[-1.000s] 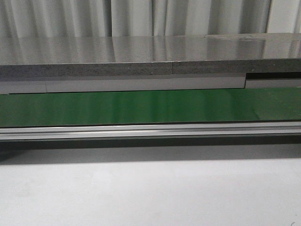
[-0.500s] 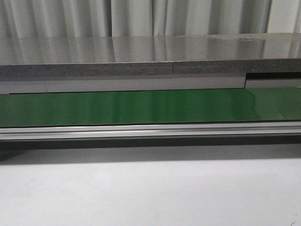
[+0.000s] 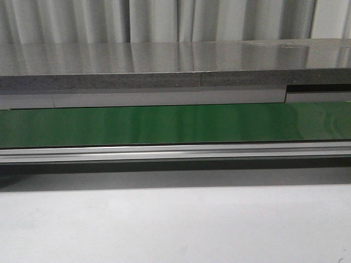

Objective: Move button from left to right

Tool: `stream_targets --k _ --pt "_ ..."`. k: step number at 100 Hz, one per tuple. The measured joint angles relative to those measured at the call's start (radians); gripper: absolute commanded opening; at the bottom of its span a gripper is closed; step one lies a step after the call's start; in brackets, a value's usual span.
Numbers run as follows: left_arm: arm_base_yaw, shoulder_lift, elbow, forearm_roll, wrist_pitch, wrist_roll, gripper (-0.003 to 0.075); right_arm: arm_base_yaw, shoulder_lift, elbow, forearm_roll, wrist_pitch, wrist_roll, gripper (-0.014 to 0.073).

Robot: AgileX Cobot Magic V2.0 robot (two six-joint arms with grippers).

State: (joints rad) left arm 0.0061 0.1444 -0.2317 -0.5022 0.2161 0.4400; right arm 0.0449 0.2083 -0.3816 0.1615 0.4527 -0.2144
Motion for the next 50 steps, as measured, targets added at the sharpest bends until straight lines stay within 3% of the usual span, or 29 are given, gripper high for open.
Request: stream_targets --k 50 --pt "0.000 0.000 0.000 0.000 0.000 0.000 -0.0021 0.000 -0.219 0.277 -0.100 -0.160 0.143 -0.0068"
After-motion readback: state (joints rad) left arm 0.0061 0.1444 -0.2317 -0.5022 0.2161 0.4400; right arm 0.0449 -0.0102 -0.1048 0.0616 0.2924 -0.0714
